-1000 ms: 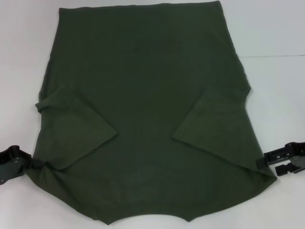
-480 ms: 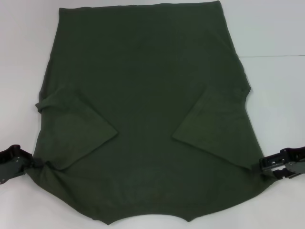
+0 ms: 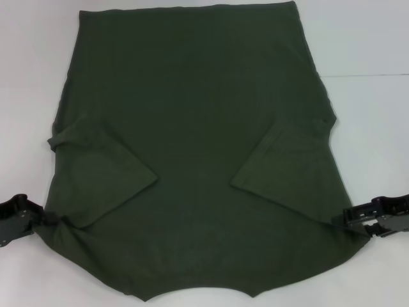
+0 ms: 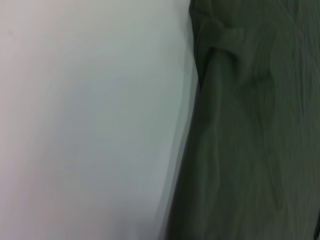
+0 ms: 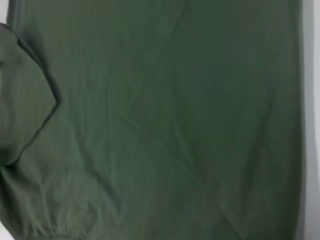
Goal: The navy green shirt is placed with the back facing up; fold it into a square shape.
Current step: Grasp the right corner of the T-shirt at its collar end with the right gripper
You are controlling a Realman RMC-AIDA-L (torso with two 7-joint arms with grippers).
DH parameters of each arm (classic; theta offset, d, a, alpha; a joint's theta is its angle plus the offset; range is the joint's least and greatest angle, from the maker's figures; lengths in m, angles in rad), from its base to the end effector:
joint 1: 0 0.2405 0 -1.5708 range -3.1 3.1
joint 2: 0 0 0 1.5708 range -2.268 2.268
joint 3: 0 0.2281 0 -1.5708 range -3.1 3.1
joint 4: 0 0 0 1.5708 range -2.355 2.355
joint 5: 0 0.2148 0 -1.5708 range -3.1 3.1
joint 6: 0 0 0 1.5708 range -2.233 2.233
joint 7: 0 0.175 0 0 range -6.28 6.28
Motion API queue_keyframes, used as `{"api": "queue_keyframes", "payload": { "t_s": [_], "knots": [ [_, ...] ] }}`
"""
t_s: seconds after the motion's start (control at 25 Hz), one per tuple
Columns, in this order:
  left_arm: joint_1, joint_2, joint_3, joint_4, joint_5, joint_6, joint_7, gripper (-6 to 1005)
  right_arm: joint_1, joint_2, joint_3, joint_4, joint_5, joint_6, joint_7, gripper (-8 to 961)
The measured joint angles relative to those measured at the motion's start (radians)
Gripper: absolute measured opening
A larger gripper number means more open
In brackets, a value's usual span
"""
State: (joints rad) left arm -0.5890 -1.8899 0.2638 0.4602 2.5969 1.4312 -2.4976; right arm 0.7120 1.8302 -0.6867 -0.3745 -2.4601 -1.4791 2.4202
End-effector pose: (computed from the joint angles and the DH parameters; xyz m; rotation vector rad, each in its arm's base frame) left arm -0.3441 0.3258 0.0345 -1.7817 -2.2304 -0.4358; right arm 0.3023 0.3383 0.0159 -2.2341 2.0290 0.0536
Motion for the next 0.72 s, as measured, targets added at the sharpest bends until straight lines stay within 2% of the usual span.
{"api": "queue_keyframes", "payload": {
  "t_s": [0.2, 0.72],
  "knots": [
    [0.0, 0.0, 0.0, 0.0, 0.0, 0.0, 0.0, 53, 0.0, 0.002, 0.012, 0.001, 0.001, -0.004, -0.006, 881],
    [-0.004, 0.0, 0.0, 0.0, 0.0, 0.0, 0.0, 57, 0.007, 0.006, -0.032, 0.002, -0.008, 0.009, 0.005, 880]
  ]
}}
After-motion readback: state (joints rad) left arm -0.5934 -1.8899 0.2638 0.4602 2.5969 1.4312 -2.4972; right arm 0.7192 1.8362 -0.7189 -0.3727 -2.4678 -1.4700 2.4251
